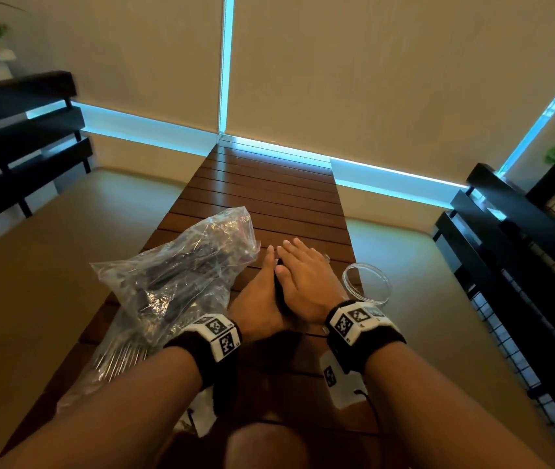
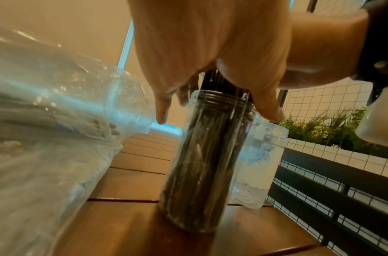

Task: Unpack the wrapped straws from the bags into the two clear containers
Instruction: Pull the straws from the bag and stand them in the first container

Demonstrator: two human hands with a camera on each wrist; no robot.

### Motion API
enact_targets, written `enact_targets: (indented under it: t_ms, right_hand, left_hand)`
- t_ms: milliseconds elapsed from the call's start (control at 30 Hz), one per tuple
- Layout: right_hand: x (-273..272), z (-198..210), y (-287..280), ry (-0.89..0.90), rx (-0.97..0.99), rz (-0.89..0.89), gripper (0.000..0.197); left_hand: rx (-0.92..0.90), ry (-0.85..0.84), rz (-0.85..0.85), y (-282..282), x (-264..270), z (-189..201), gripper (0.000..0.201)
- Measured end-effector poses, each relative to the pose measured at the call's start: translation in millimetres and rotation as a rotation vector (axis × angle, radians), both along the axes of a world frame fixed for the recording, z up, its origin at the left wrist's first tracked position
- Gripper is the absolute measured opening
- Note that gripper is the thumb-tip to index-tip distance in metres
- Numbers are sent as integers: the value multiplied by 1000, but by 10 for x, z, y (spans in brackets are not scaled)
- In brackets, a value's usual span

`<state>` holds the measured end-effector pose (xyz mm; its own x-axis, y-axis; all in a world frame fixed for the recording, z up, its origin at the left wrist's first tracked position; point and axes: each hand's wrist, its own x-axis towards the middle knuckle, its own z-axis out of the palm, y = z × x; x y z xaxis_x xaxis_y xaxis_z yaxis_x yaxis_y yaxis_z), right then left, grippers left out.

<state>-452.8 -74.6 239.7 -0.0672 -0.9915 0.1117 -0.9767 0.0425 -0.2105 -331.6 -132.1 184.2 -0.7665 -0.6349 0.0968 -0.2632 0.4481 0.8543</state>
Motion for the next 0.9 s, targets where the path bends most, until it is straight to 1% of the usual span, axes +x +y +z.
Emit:
enact_targets:
  t_ms: [33, 100, 133, 167, 233, 267, 300, 333, 400, 433, 500, 600, 667, 700, 733, 767, 800, 833, 867, 900]
  right_hand:
    - [15, 10, 8, -12, -61, -1, 61]
    - [32, 62, 1, -12, -222, -68, 68]
    - [29, 94, -13, -9, -273, -122, 70]
    - [21, 118, -38, -6, -279, -173, 71]
    - [-1, 110, -98, 18, -169, -235, 76]
    - [-11, 77, -131, 21, -96, -238, 76]
    - [-14, 33, -157, 5, -38, -223, 73]
    - [-12, -13, -180, -22, -11, -203, 66]
    - [7, -64, -229, -49, -21, -179, 51]
    - [19, -62, -251, -47, -29, -178, 47]
    - [20, -35, -277, -39, -25, -186, 44]
    - [-68, -7, -282, -62, 7, -208, 44]
    - [-135, 5, -271, -87, 18, -243, 47]
    - [-162, 20, -269, -85, 7, -260, 50]
    - [-180, 45, -270, -64, -15, -276, 54]
    - [-187, 84, -268, -25, -42, -290, 61]
    - [-184, 127, -268, 17, -63, -303, 69]
    - [-163, 177, -260, 50, -68, -315, 79]
    - [-128, 226, -254, 68, -60, -322, 88]
    - [-84, 282, -260, 76, -57, -322, 92]
  left_hand:
    - [8, 24, 9, -3, -22, -43, 150]
    - [32, 65, 60, -14, -60, -109, 139]
    - [33, 71, 75, -6, -69, -106, 138]
    - [25, 80, 72, 16, -77, -69, 140]
    - [1, 73, 57, 48, -78, -5, 147]
    - [-3, 50, 72, 53, -65, 23, 149]
    - [5, 32, 96, 52, -53, 38, 149]
    - [16, 19, 118, 50, -38, 41, 149]
    - [16, 3, 146, 25, -37, 0, 150]
    - [11, -2, 155, 14, -43, -19, 150]
    - [-4, -6, 163, -20, -63, -53, 149]
    - [6, -13, 150, -55, -73, -71, 156]
    - [23, -73, 112, -55, -45, -27, 161]
    - [-3, -126, 87, -51, -13, 14, 162]
    - [-82, -211, 69, -58, 39, 59, 161]
    - [-214, -327, 65, -75, 119, 143, 156]
    - [-381, -451, 100, -126, 209, 242, 149]
    - [-530, -547, 181, -209, 308, 335, 141]
    - [-613, -610, 289, -324, 420, 397, 135]
    - [-608, -655, 402, -444, 544, 457, 133]
